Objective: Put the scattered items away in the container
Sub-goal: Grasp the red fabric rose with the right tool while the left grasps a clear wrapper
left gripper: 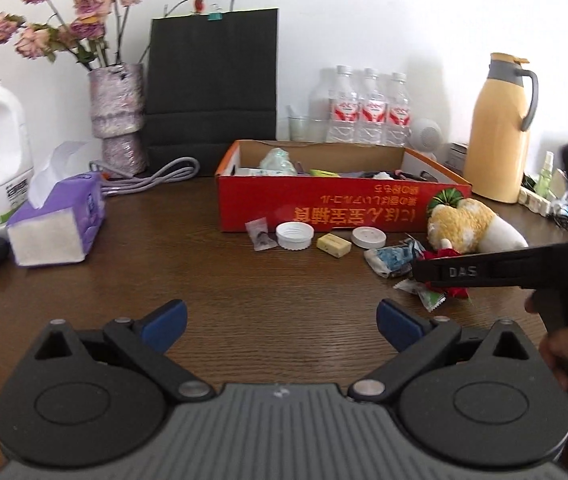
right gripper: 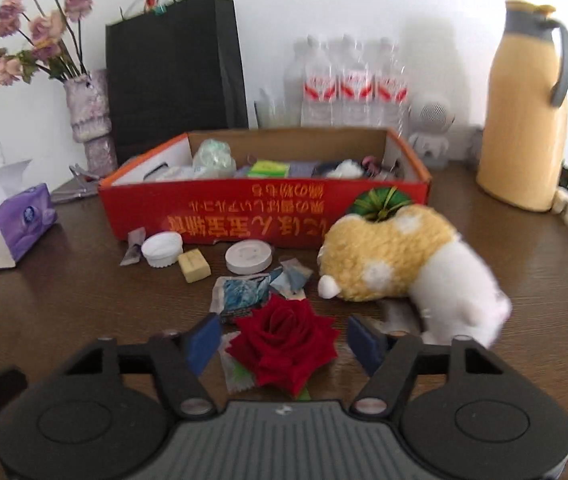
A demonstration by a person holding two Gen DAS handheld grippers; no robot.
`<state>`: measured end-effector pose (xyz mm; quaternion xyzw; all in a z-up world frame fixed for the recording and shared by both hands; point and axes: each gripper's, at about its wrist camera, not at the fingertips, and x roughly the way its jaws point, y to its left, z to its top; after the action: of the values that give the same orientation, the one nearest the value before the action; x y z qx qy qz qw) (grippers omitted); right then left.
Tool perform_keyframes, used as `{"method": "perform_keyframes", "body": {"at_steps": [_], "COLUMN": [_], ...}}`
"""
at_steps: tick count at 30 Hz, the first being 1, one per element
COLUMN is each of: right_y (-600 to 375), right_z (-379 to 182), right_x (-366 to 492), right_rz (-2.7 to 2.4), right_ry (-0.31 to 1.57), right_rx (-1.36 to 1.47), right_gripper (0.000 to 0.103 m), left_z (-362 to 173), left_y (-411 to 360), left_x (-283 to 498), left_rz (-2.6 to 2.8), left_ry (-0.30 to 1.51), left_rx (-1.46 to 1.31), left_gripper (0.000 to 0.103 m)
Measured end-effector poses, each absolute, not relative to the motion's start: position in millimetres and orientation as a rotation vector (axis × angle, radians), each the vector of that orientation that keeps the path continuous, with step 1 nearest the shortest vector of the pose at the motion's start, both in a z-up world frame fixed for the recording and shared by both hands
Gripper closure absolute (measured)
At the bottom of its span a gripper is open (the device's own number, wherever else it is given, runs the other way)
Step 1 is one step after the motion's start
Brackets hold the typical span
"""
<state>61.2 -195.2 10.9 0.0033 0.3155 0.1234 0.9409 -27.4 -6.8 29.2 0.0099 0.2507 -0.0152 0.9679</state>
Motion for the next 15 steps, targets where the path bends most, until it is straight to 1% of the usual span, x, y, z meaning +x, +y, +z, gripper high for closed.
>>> {"method": "perform_keyframes", "body": {"at_steps": [1, 2, 3, 6, 7, 9, 10, 14, 15], "right_y": [-196.0, -198.6, -204.2, -232.7, -242.3, -258.1, -264.5, -273.5, -274.4], "right_z": [10.0, 12.2, 16.4, 33.5, 37.1, 40.5, 41.5, 41.4, 40.7], "right_x": [61.8, 59.6, 55.5, 37.4, 32.2, 23.0, 17.0, -3.1, -4.3], "right_rz": [0.252, 0.251, 0.255, 0.285, 0.287, 0.267, 0.262, 0.194, 0.182], "right_ry": [0.645, 0.638, 0.623, 0.545, 0.532, 0.537, 0.534, 0.530, 0.539], "right_rx": [0.007, 0.019, 0.046, 0.179, 0.210, 0.263, 0.283, 0.218, 0.218], "right_gripper": [0.058, 0.064, 0.068, 0.068, 0.068, 0.068, 0.068, 0.068, 0.068], "left_z": [28.8, 28.5, 28.6, 30.5, 30.4, 27.4, 25.3, 16.5, 13.5], "left_y": [-8.5, -10.6, -13.7, -27.8, -33.6, -48.1, -56.4, -86.8, -93.8], "left_x": [-25.8, -24.0, -21.5, -8.1, -1.8, 14.3, 23.4, 53.4, 57.5], "left_rz": [-0.039, -0.052, -0.071, -0.172, -0.218, -0.298, -0.320, -0.364, -0.374], "left_ry": [0.507, 0.506, 0.506, 0.517, 0.520, 0.555, 0.583, 0.684, 0.706], "left_rx": [0.030, 0.039, 0.047, 0.065, 0.068, 0.072, 0.072, 0.029, 0.014], "left_gripper": [0.000, 0.000, 0.000, 0.004, 0.010, 0.016, 0.016, 0.020, 0.028]}}
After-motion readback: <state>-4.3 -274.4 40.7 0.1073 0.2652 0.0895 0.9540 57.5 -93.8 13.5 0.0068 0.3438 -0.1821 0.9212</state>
